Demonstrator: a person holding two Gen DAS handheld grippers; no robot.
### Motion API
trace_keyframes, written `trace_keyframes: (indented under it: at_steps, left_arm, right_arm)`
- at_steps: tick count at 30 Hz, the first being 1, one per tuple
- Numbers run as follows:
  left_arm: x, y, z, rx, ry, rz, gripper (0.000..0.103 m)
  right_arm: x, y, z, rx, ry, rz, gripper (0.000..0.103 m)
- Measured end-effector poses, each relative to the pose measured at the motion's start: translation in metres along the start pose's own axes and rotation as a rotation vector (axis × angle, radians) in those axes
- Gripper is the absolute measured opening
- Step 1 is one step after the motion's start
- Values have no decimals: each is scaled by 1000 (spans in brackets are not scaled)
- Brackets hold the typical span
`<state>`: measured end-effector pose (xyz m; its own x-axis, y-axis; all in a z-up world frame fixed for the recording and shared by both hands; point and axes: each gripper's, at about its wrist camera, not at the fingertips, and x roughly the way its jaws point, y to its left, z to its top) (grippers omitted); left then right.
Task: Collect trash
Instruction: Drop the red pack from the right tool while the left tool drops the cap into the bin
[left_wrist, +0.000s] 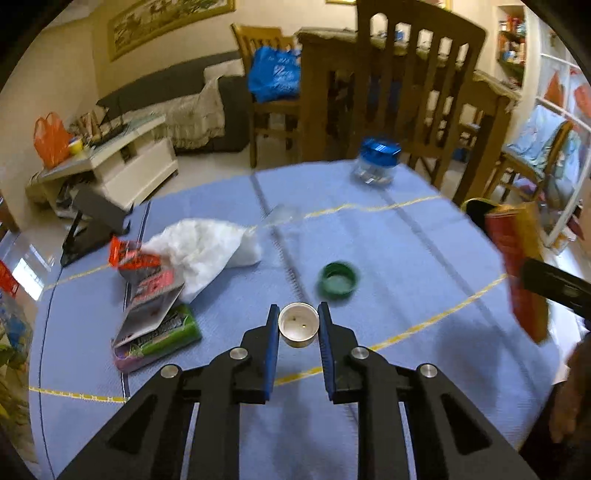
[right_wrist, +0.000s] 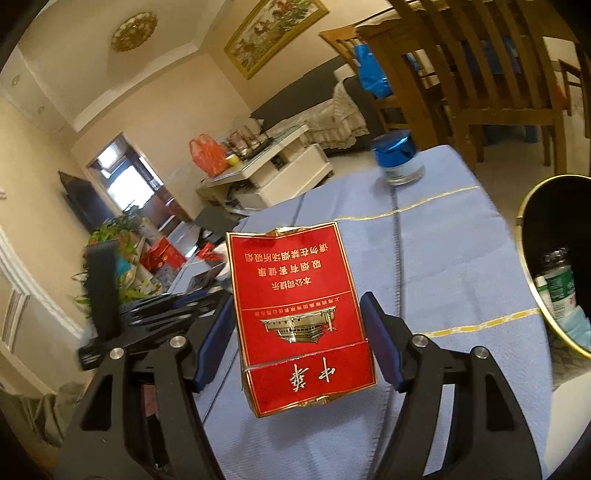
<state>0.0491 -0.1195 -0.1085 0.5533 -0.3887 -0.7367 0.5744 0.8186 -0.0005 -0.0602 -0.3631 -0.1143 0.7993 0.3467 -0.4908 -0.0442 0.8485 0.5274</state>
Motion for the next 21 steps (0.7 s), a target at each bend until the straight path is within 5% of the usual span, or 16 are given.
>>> trace_keyframes:
  at_steps: [3,10,13,19,21]
  left_arm:
    - [-10,-20,14,31,-21,-50,19]
    - [1,-95,42,132,-41,-138,19]
    - [10,-131,54,180,-52,-162,19]
    - [30,-195,74,258,-57,-213,19]
    - [34,-211,79,280,-60,-223,19]
  right_arm:
    - [-18,-20,25,21,-63,-107,67]
    - [-93,-78,74,97,-364,-458,67]
    - [-92,-118,64,189,-352,-584,67]
    - [-87,-153,65,269,-308,-672,71]
    - [-78,-165,63,315,-259,-714,88]
